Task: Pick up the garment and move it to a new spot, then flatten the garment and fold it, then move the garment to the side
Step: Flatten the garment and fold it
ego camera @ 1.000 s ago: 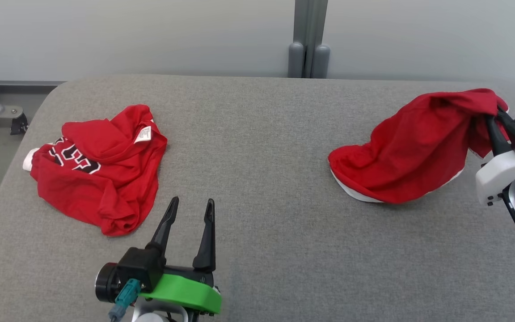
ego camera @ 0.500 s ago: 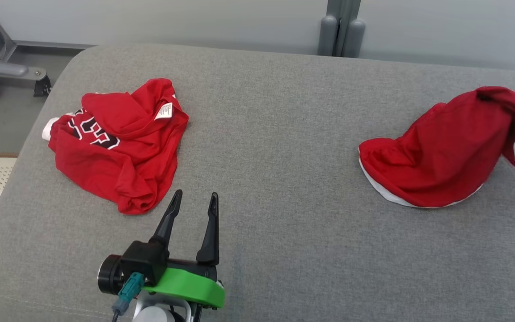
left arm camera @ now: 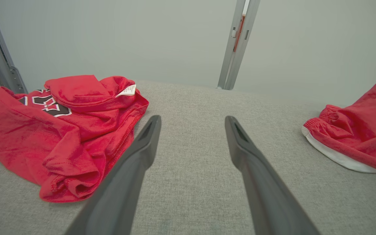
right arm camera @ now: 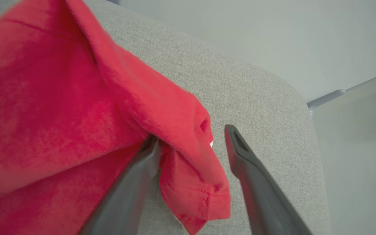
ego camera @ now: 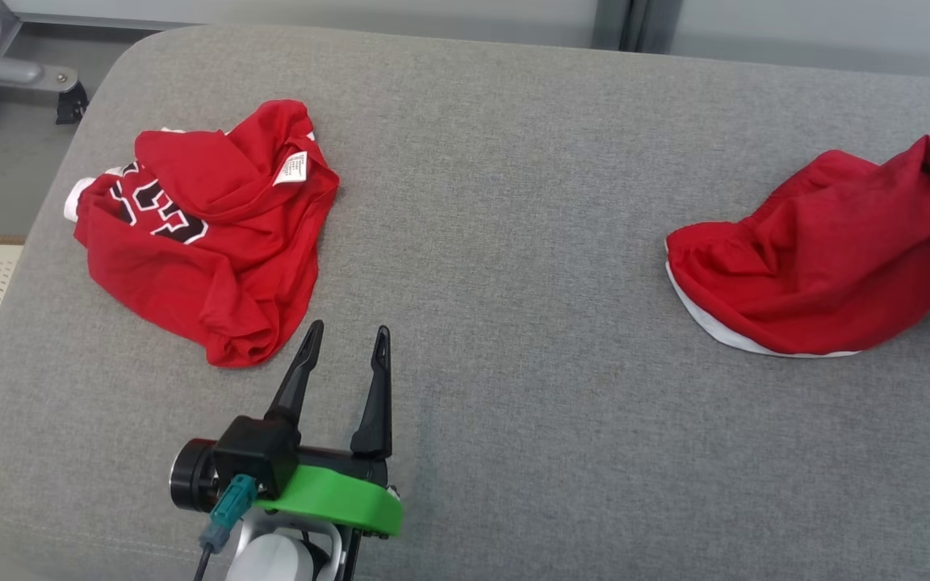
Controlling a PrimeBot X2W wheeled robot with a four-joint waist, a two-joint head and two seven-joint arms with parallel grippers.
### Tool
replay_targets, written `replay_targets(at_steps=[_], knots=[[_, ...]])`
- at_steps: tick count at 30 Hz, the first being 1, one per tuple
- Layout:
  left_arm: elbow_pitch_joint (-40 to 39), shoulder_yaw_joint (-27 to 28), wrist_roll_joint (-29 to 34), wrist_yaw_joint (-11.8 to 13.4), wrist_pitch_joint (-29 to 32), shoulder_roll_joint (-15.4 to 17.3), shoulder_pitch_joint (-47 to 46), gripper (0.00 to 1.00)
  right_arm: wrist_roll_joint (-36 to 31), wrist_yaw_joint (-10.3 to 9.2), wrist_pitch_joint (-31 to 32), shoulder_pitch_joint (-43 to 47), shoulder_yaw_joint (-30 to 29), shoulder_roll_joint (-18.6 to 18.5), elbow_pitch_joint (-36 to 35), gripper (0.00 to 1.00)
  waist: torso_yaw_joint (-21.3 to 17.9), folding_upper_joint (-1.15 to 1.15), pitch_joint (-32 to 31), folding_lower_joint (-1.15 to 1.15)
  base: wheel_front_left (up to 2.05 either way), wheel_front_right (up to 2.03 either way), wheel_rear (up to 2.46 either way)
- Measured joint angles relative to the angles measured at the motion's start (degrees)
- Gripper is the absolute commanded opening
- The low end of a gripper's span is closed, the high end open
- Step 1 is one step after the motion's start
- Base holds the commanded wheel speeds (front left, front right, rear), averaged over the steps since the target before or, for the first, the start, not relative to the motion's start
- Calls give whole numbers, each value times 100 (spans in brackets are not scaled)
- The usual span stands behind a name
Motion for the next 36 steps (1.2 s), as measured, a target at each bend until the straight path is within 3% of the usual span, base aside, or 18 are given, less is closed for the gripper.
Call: replay_targets(at_steps=[9, 16, 28, 36], knots=[[-90, 159, -164, 5, 0, 0, 29, 100, -66, 0, -939, 75, 300, 360, 159, 100, -312, 0, -301, 0, 0, 0, 0], [-54, 327, -65, -51, 0, -1, 259, 100, 322, 0, -1432, 638, 621, 720, -422, 100, -693, 0, -671, 0, 0, 0, 0], [-209, 437, -64, -40, 0, -1, 472, 100, 1096, 0, -2331, 2431, -74, 1635, -2225, 100, -1392, 0, -1162, 0, 0, 0, 0], [-212, 424, -65, -22, 0, -1, 479, 100, 1090, -1, -2470, 3274, -453, 2115, -2814, 100, -1656, 0, -1220, 0, 0, 0, 0]])
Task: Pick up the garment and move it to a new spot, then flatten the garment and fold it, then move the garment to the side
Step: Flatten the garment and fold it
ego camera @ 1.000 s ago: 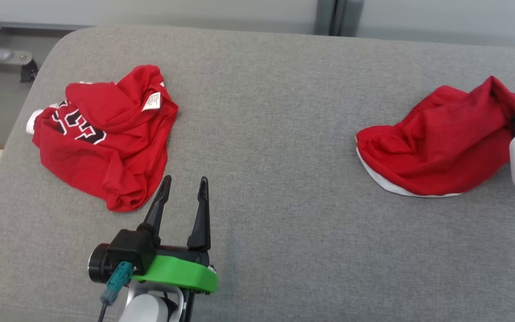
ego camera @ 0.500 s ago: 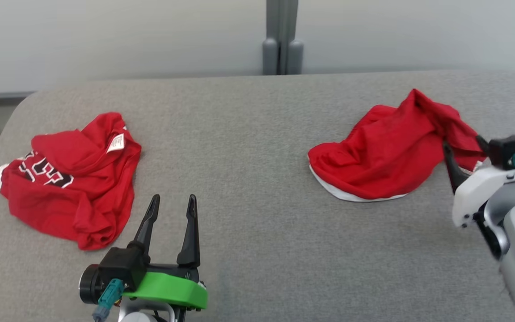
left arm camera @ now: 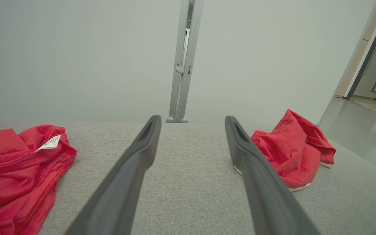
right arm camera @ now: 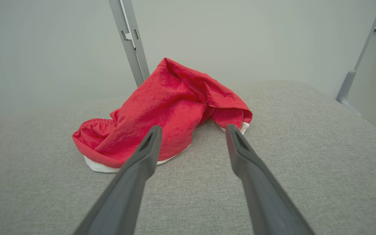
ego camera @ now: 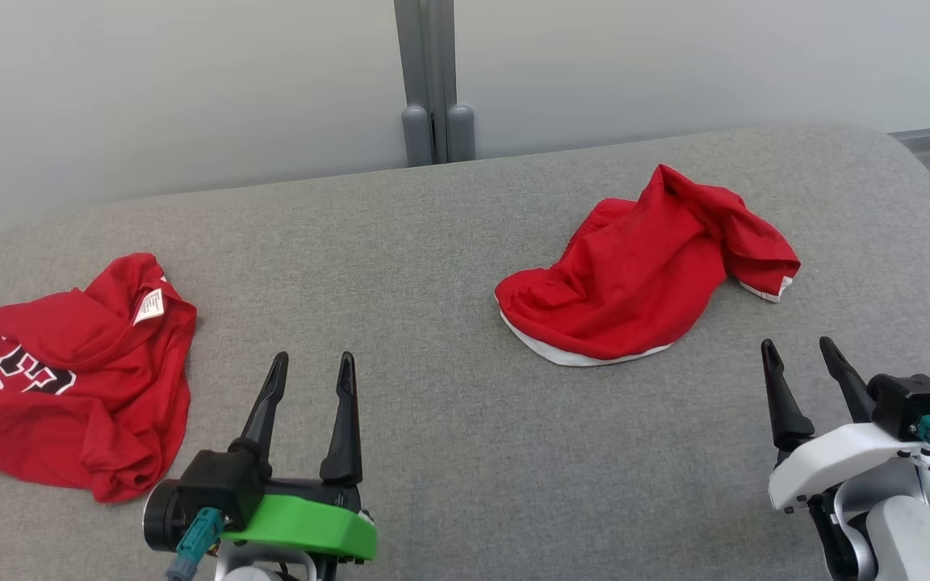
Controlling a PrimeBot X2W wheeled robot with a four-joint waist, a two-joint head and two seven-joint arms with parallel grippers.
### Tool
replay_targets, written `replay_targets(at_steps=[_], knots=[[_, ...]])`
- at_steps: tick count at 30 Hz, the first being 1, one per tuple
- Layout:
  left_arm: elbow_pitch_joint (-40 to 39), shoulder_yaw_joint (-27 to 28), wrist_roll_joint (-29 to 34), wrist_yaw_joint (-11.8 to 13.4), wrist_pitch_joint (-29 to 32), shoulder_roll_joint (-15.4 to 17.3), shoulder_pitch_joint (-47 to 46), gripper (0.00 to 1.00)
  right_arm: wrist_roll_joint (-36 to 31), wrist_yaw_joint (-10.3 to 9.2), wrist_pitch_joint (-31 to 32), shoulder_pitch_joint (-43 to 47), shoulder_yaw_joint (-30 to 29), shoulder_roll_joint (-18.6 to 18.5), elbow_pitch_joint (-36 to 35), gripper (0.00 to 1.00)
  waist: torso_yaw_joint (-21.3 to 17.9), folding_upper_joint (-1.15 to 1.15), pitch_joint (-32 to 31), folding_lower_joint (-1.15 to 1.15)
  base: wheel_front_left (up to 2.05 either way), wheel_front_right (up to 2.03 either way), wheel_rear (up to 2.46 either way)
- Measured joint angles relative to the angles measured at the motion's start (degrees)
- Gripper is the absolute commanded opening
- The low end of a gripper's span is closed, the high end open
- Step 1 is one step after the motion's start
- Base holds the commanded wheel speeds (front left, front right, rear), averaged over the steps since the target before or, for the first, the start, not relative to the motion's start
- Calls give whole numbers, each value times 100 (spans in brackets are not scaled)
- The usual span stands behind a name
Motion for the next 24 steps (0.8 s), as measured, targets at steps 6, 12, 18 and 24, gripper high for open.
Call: replay_targets(at_steps=[6, 12, 18, 24], knots=[[14, -33, -4, 8, 0, 0, 3, 100, -144, -1, 88, 77, -97, 124, -165, 100, 37, 0, 41, 0, 0, 0, 0], [104, -81, 2, -7, 0, 0, -25, 100, -215, -1, 157, 54, -103, 196, -307, 100, 28, 0, 158, 0, 0, 0, 0], [770, -577, 110, -208, 1, -2, -696, 100, -255, -1, 207, -87, 4, 198, -454, 100, -64, 0, 418, 0, 0, 0, 0], [2040, -1123, 198, -307, 21, -4, -1857, 100, -272, -1, 238, -308, 138, 199, -566, 100, -321, 0, 700, 0, 0, 0, 0]])
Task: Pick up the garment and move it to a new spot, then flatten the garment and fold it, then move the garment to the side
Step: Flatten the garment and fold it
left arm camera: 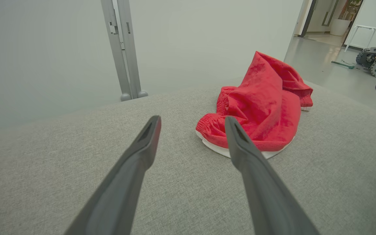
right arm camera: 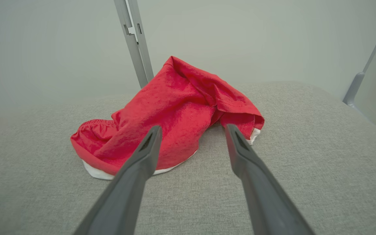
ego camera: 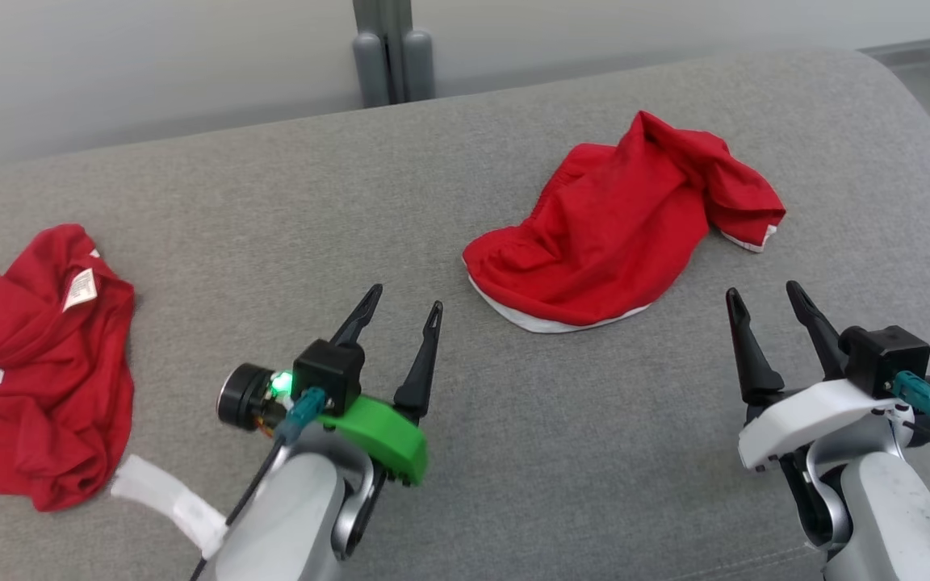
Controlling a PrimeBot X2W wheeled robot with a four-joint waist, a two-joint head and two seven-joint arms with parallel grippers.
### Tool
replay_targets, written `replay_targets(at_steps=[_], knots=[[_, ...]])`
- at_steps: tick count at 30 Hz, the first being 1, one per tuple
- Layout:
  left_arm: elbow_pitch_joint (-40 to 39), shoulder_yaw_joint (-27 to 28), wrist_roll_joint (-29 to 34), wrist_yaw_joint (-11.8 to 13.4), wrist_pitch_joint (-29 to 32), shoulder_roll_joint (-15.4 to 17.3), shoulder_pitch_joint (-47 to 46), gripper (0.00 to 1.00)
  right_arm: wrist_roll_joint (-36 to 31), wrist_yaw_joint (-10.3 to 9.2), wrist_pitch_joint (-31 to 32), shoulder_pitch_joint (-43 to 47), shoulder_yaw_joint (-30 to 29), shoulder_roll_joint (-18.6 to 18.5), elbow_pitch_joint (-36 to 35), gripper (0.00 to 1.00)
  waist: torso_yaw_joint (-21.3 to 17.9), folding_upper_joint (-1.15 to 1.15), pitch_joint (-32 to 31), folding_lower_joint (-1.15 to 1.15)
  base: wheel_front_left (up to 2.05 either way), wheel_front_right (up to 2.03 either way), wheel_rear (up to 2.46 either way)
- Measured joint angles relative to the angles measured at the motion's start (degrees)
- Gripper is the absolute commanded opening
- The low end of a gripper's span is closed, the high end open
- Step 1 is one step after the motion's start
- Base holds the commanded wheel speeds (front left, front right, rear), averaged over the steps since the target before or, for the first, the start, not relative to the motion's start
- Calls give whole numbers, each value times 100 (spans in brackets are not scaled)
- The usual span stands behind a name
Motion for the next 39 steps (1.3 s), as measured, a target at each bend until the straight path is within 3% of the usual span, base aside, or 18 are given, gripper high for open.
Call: replay_targets(at_steps=[9, 13, 23, 24, 26, 34, 39], knots=[[1666, -519, -398, -126, 346, -4, -1585, 100, 3, 0, -65, -207, 111, 52, 18, 100, -604, 0, 425, 0, 0, 0, 0], [2373, -634, -479, 5, 557, -1, -2061, 100, 22, 0, -163, -274, 142, 74, 97, 100, -841, 0, 618, 0, 0, 0, 0], [3207, -993, -889, -129, 604, -3, -2592, 100, 11, 0, -293, -409, 222, 132, 342, 100, -1230, 0, 900, 0, 0, 0, 0], [3248, -1027, -921, -146, 604, -4, -2598, 82, -2, 0, -296, -420, 220, 133, 355, 100, -1237, 0, 906, 0, 0, 0, 0], [3337, -1128, -950, -111, 514, 0, -2615, 0, -24, 0, -313, -422, 214, 138, 386, 100, -1224, 0, 901, 0, 0, 0, 0], [3364, -1200, -1261, 134, 118, -3, -2730, 0, -75, 0, -336, -458, 207, 138, 428, 100, -1037, 0, 829, 0, 0, 0, 0], [3095, -931, -1301, 492, 12, 25, -2753, 0, -94, 1, -335, -437, 167, 120, 452, 100, -875, 0, 684, 0, 0, 0, 0]])
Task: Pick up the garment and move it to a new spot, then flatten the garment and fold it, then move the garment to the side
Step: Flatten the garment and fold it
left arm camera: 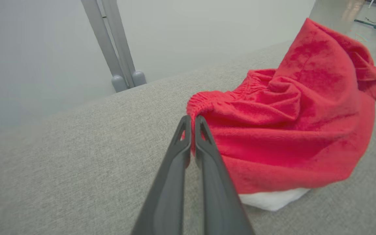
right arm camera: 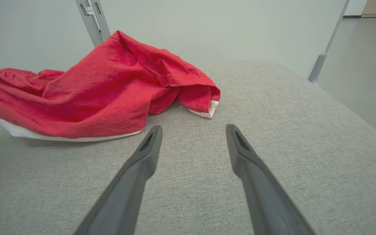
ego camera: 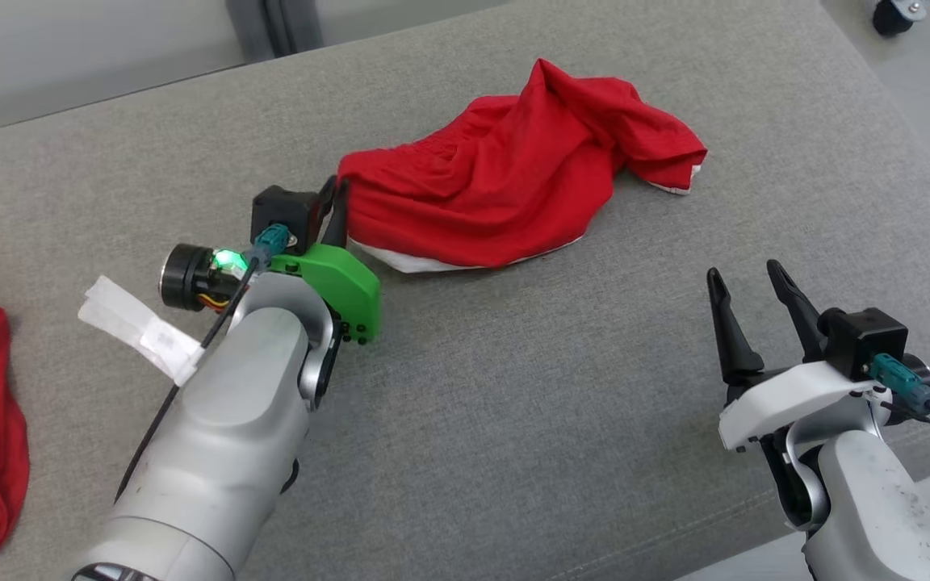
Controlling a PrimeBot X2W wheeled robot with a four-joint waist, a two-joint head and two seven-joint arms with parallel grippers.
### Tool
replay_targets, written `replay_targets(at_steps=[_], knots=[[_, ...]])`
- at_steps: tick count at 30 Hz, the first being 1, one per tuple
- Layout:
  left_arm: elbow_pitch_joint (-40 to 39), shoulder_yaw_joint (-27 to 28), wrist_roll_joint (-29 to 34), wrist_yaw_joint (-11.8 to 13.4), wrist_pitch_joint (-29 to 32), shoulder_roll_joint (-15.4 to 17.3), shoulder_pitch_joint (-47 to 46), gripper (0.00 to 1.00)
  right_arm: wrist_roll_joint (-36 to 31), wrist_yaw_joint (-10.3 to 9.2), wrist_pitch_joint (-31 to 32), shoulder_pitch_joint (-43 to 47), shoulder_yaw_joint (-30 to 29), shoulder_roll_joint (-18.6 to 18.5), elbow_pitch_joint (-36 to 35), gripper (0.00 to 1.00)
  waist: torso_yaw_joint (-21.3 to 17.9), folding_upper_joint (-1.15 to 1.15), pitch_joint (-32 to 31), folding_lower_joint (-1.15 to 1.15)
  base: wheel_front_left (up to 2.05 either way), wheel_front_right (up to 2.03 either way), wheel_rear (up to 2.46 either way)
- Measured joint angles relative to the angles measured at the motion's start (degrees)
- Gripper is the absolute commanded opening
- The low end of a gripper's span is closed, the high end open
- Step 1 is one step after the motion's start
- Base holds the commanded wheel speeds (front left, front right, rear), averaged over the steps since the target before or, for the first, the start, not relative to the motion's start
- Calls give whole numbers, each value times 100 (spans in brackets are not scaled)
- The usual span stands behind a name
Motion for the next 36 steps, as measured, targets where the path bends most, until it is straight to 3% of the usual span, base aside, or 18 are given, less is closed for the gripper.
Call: replay_targets(at_steps=[8, 13, 15, 16, 20, 24, 32, 36], knots=[[-858, 537, 416, 702, -32, 419, 731, 0, -43, -1, 108, 156, 5, -41, -5, 100, 316, 0, -308, 0, 0, 0, 0], [-880, 704, 503, 877, -32, 510, 1173, 0, -44, -1, 214, 176, 88, -67, -54, 100, 479, 0, -495, 0, 0, 0, 0], [-869, 697, 552, 811, -31, 479, 1348, 81, -44, -1, 232, 221, 123, -83, -66, 100, 534, 0, -569, 0, 0, 0, 0], [-924, 719, 588, 818, -32, 464, 1387, 100, -44, -1, 245, 240, 137, -85, -70, 100, 556, 0, -599, 0, 0, 0, 0], [-1350, 969, 662, 873, -33, 420, 1623, 100, -34, -1, 259, 292, 146, -101, -118, 100, 667, 0, -724, 0, 0, 0, 0], [-2265, 1256, 890, 892, -33, 394, 2063, 100, -19, -1, 258, 426, 141, -124, -155, 100, 818, 0, -840, 0, 0, 0, 0], [-3934, 1678, 1427, 683, -33, 324, 3364, 100, 100, -1, 205, 667, 73, -89, -233, 100, 1235, 0, -1009, 0, 0, 0, 0], [-4328, 1826, 1507, 561, -33, 190, 3878, 100, 233, -1, 172, 713, 44, -37, -209, 100, 1495, 0, -1032, 0, 0, 0, 0]])
